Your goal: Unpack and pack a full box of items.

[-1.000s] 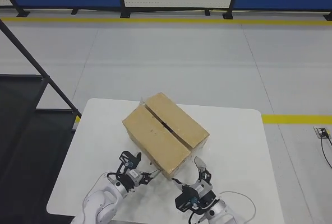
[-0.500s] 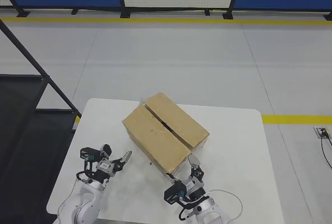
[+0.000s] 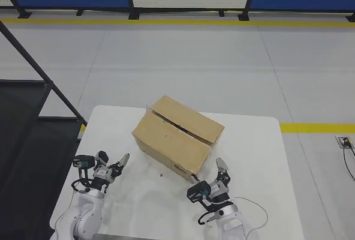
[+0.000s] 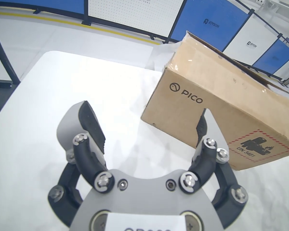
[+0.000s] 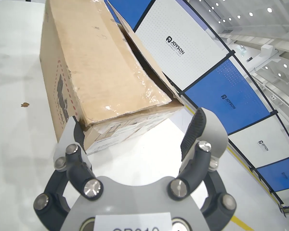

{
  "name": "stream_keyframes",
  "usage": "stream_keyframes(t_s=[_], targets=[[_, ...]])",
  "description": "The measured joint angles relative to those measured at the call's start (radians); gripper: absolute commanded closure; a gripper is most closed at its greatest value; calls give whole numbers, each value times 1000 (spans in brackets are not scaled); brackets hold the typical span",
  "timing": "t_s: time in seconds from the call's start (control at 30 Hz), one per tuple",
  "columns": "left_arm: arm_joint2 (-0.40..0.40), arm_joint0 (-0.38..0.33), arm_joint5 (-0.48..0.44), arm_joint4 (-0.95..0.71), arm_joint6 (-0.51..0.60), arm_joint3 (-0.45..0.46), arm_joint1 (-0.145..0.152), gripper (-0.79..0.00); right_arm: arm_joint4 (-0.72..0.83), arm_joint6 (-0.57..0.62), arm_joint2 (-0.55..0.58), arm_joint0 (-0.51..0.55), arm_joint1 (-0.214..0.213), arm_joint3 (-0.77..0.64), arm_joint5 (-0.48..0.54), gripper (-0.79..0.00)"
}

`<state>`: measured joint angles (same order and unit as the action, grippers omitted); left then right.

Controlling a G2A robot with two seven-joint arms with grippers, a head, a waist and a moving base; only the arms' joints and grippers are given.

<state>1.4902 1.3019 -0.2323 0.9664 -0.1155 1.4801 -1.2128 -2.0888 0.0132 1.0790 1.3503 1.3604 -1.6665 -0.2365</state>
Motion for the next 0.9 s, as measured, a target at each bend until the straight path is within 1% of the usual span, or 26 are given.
stream_keyframes(t_s=[0.4,0.5,0.53,0.6,0.67,0.7,0.8,0.9], targets=[[12,-13,40,-9,14,-13,-2,-785,30,31,75,17,0,-19,-16,-785],[9,-16,38,-11,42,-14,-3,-785,64,23,86,25,1,-33,-15,-785],[8,-16,32,-10,49,-13,-2,-785,90,8,86,29,2,-43,-1,-785],[7,-16,32,-9,48,-13,-2,-785,182,-73,89,43,-1,-74,87,-785],[7,-16,34,-9,46,-13,-2,-785,214,-123,92,45,-3,-79,161,-785],[8,-16,34,-9,46,-13,-2,-785,207,-115,92,45,-3,-78,162,-785],[8,-16,34,-9,46,-13,-2,-785,197,-86,92,44,-3,-77,119,-785],[9,-26,52,-8,48,-25,-3,-785,201,-89,93,44,-2,-80,120,-785]])
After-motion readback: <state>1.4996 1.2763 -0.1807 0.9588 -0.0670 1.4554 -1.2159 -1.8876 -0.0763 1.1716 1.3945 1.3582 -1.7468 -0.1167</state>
